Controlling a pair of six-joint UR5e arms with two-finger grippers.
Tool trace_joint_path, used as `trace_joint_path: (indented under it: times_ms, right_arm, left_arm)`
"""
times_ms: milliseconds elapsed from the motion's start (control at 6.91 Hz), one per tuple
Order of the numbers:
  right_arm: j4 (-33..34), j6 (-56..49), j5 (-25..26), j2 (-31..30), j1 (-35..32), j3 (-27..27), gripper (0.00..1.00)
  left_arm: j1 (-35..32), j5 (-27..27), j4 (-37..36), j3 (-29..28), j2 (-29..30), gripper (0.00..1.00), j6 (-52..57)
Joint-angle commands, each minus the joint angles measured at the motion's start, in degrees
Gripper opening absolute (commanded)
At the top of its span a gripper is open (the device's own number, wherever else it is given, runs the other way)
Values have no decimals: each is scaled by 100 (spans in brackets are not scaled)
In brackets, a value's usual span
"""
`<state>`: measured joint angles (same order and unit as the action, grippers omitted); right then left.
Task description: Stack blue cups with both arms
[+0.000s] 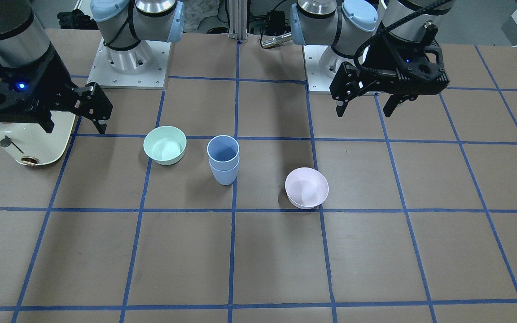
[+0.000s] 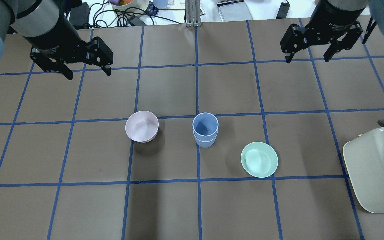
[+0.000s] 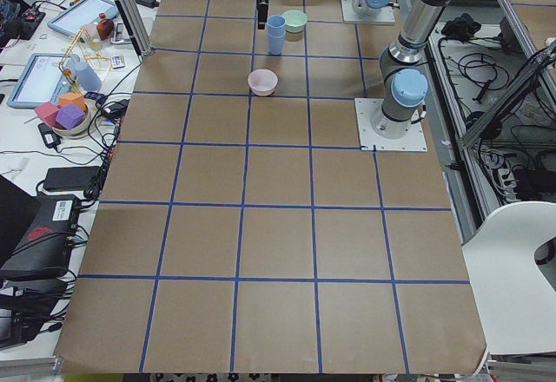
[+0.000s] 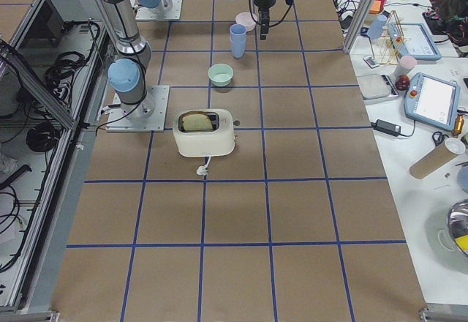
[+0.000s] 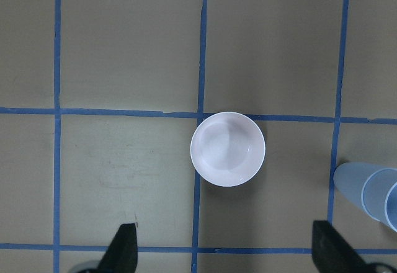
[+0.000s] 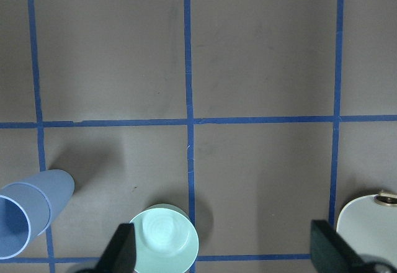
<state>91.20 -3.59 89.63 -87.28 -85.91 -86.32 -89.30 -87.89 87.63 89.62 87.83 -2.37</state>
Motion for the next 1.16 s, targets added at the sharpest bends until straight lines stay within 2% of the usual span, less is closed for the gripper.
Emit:
trace_joint_path:
  times_ms: [0,434,724,1013]
  right_arm:
    - [3,-18,1,-78,21,-60,100]
    - [3,34,-7,-88,-14,1,100]
    - [3,34,-7,-88,-119,10,100]
    - [3,34,-7,-79,-119,-25,100]
  left_arm:
    - [0,0,0,20,-20,100,0]
    - [0,0,52,38,-29,100,17]
    - [0,9,507,-32,-20,100,26]
    - [0,9,510,-15,-55,100,26]
